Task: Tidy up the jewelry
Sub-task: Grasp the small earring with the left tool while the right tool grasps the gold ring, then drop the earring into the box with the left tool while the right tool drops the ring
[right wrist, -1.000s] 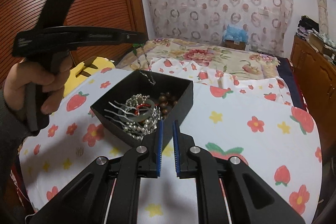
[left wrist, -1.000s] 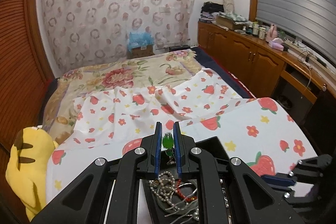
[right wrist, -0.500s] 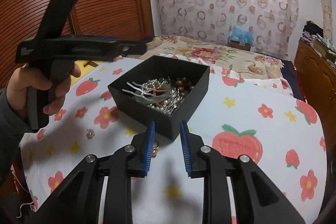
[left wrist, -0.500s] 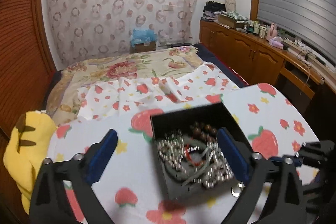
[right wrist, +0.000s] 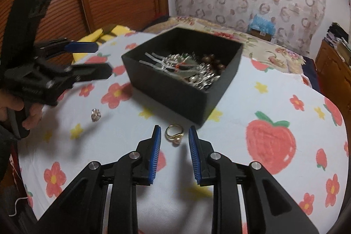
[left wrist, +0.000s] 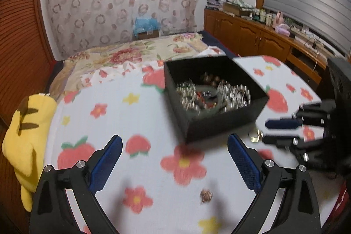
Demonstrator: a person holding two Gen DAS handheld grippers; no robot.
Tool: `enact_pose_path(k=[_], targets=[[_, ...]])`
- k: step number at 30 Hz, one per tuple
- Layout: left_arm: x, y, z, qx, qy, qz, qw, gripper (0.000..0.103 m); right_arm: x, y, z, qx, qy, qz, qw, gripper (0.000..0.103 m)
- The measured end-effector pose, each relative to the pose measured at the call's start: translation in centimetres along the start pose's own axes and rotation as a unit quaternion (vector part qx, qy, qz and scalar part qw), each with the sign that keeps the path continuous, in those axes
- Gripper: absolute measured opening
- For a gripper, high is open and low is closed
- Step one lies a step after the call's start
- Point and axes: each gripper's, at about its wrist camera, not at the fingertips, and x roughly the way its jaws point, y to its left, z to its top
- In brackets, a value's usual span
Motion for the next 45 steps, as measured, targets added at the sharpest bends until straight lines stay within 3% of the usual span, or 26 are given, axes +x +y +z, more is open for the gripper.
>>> enact_pose_path(k=[12, 14, 16, 22, 26, 31, 34, 45], targets=[[-1.2, 0.1, -4.2, -0.002, 0.025, -0.014, 0.9996, 0.091, 1.8, 1.3, 0.6, -0.026, 0.028, -0.023, 0.999, 0.028], [-1.2, -0.2, -4.5, -0.002, 0.029, -0.021, 0.9993, 0.08, 2.0, 1.3, 0.7, -0.028, 0.028, -0.024, 0.999, 0.028], [-1.2, -0.5, -4.6, -0.004, 0.033, -0.025, 0.9991, 0.072, 1.9, 1.3, 0.7, -0.032, 0.028, -0.021, 0.999, 0.02], [-0.8, -1.9, -5.3, 0.004, 0.047, -0.037, 0.9982, 0.04, 0.9, 1.5, 0.2, -0.031, 0.015, -0.019, 0.999, 0.02], [-0.8, -2.9, -5.3, 0.016, 0.048, -0.045, 0.9977, 0.029, -0.1, 1.4, -0.1, -0.026, 0.006, -0.014, 1.0, 0.02], [-0.2, -3.5, -5.0, 0.023, 0.05, -0.037, 0.9978, 0.023, -0.7, 1.6, -0.4, -0.027, 0.001, -0.011, 1.0, 0.02], [0.1, -3.6, -4.9, 0.027, 0.054, -0.031, 0.9977, 0.011, -1.0, 1.8, -0.5, -0.028, -0.001, -0.011, 1.0, 0.02], [-0.7, -3.3, -4.1, 0.021, 0.032, -0.021, 0.999, 0.011, -2.5, 1.8, 0.4, -0.028, -0.025, -0.01, 0.999, 0.02]])
